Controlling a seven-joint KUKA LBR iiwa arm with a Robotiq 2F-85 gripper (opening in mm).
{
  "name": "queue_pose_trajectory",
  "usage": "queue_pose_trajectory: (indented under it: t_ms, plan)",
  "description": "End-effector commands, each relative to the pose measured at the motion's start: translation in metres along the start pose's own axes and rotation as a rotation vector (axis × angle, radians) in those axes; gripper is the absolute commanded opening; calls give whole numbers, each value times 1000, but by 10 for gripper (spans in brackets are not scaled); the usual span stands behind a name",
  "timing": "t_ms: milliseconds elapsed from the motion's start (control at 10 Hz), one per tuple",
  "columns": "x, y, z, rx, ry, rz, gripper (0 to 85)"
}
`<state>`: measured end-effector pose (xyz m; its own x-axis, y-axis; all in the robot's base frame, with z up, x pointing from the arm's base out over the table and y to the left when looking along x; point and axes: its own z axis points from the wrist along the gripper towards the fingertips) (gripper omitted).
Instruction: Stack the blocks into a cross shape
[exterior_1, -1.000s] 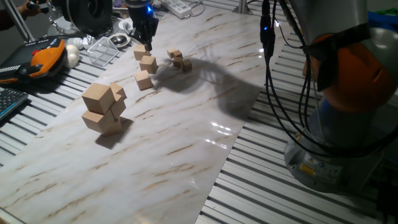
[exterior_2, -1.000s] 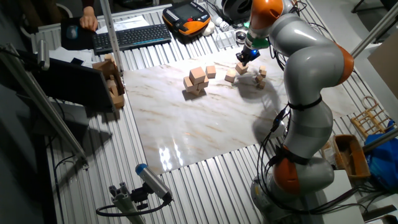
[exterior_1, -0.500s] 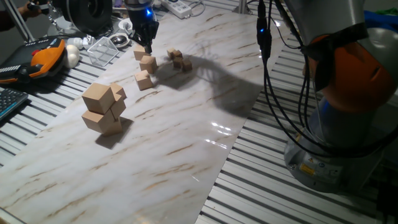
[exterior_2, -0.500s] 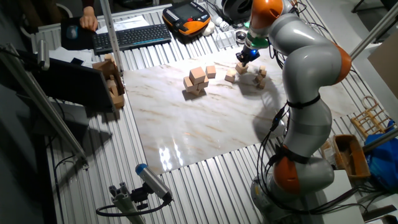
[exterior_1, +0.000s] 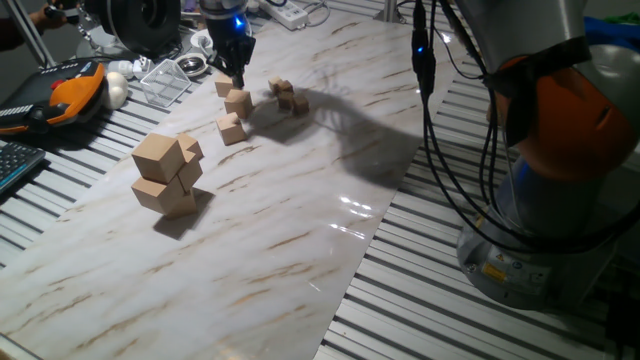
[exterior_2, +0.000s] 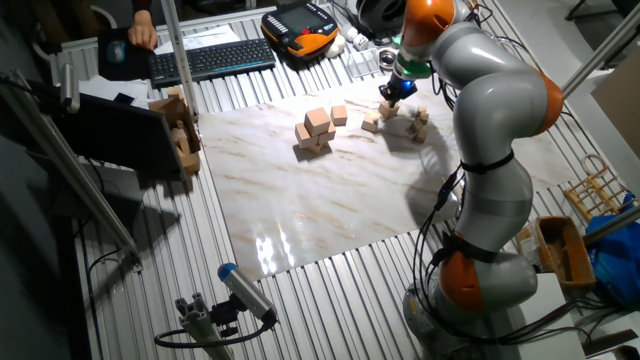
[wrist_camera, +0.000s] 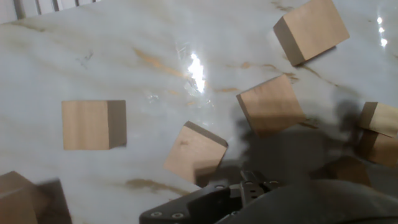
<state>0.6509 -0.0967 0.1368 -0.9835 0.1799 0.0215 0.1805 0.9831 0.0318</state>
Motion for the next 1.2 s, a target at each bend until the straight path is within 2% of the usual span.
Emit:
queue_pose_trajectory:
  t_ms: [0,300,400,600,1100]
  plan:
    - [0,0,2,1,-4,0,0]
    - [0,0,5,1,-1,-1,0]
    - [0,0,7,13,10,-1,0]
    - [1,0,17,6,19,-4,0]
    - [-6,-10,7,6,34,-30,0]
